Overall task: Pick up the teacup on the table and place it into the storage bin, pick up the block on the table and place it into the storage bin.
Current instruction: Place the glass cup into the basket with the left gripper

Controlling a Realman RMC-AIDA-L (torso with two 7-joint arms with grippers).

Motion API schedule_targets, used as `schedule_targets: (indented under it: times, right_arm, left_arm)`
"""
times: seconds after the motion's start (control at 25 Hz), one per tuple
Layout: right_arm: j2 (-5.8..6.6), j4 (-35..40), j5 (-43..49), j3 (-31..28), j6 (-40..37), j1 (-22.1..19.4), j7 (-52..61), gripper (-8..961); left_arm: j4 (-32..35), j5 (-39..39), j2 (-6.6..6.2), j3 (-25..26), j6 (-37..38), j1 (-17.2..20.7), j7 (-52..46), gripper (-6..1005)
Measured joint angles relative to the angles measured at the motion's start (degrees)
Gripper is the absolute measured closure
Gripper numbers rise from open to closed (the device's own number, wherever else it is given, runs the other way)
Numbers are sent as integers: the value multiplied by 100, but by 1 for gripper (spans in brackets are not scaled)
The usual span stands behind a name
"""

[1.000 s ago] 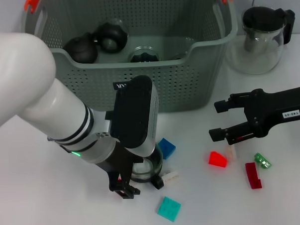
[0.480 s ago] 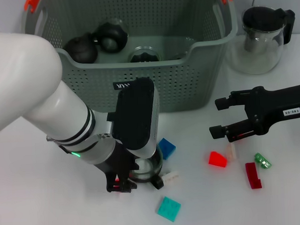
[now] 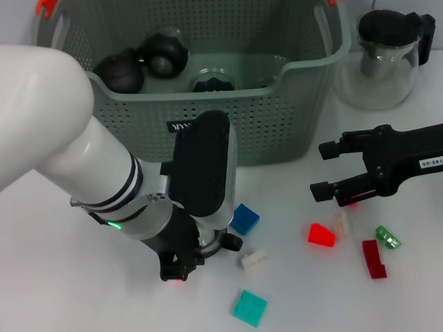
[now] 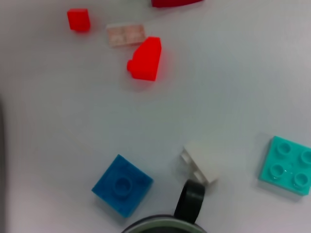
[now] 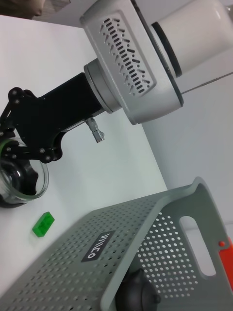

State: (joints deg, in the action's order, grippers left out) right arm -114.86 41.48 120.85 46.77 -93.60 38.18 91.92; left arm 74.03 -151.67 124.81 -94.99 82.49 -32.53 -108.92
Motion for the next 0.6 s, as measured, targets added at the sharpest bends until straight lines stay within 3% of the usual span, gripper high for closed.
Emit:
schedule_targets:
  times: [0.24,0.36,0.44,0.6]
  right_arm:
    - [12,0,0,-3,-1,-20,1,-5]
    - [37,0,7,-2,-19,-31,4,-5]
    - [49,-5,8,-2,-34,-35,9,-6]
    - [91,-4,20,-1,-115,-56,78,-6]
  left_arm:
    - [201,147,0,46,210,-2,-140,954]
    - [664,739,-5,257,755,-25,-385,954]
    - [1025,1337,-16,606,1121,-34,-512,954]
    - [1607,2637,-49,1813,1494,-162,-992,954]
